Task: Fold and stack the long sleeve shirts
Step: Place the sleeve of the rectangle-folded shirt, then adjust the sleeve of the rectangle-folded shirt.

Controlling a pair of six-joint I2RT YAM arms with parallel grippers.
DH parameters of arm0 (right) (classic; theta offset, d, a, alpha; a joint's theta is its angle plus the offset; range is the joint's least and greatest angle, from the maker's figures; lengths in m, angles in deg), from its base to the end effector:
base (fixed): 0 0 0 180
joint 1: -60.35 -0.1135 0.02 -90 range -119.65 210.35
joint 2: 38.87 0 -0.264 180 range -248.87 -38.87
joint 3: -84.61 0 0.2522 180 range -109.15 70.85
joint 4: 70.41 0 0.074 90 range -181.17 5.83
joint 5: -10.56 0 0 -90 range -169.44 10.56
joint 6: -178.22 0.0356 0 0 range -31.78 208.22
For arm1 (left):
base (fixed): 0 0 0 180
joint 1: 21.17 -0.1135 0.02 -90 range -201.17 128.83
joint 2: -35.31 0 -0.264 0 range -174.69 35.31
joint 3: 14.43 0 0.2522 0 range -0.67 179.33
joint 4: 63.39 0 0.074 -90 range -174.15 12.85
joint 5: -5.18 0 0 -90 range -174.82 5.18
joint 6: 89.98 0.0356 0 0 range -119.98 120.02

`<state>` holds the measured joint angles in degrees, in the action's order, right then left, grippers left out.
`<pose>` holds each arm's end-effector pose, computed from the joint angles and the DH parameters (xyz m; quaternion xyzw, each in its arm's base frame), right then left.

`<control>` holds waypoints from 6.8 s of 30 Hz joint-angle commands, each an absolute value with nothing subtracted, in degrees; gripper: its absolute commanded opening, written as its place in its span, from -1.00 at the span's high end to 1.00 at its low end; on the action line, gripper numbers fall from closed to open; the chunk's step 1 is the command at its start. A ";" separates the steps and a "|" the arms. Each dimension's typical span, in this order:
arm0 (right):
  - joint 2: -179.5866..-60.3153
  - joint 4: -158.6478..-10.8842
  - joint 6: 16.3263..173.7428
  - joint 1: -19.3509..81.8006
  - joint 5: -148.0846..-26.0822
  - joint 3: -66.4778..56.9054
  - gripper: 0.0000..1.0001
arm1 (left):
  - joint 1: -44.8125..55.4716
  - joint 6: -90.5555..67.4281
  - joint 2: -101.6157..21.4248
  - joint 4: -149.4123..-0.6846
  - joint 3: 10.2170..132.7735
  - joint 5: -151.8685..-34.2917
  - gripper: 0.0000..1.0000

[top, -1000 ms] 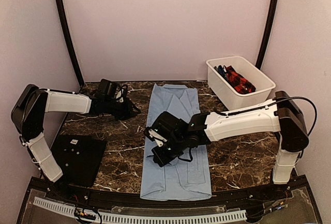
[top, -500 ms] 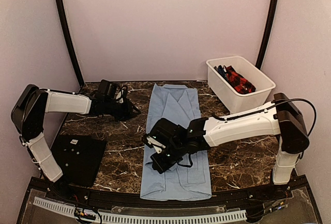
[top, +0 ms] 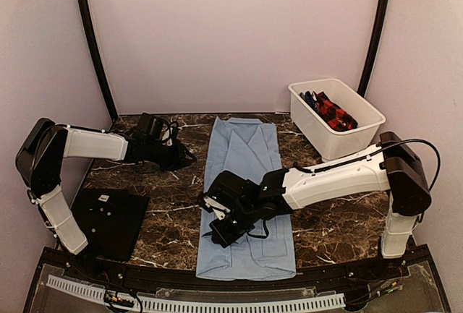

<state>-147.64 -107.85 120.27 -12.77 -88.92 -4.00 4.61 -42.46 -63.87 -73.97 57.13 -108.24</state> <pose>0.1106 0.3846 0.1844 -0.3573 0.8881 0.2690 0.1059 0.3265 -0.1734 0.1912 -0.0402 0.8844 -0.3911 0.2516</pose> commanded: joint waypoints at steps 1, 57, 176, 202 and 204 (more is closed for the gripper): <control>-147.14 -105.69 120.81 -13.56 -90.52 -2.82 0.85 | 4.91 -42.28 -62.35 -73.38 56.09 -109.07 0.52; -165.24 -97.91 119.24 25.02 -98.59 -29.75 0.65 | 4.40 -39.57 -102.31 -71.29 102.87 -110.07 0.44; -151.25 -77.66 123.56 28.08 -104.11 9.31 0.67 | 8.42 -38.64 -95.32 -79.96 89.05 -108.99 0.38; -142.36 -88.55 118.57 25.22 -99.03 7.15 0.65 | 2.43 -25.69 -92.40 -90.73 99.33 -110.39 0.28; -140.93 -88.56 118.59 25.12 -98.88 8.19 0.65 | 2.51 -25.81 -90.56 -90.78 98.97 -110.80 0.28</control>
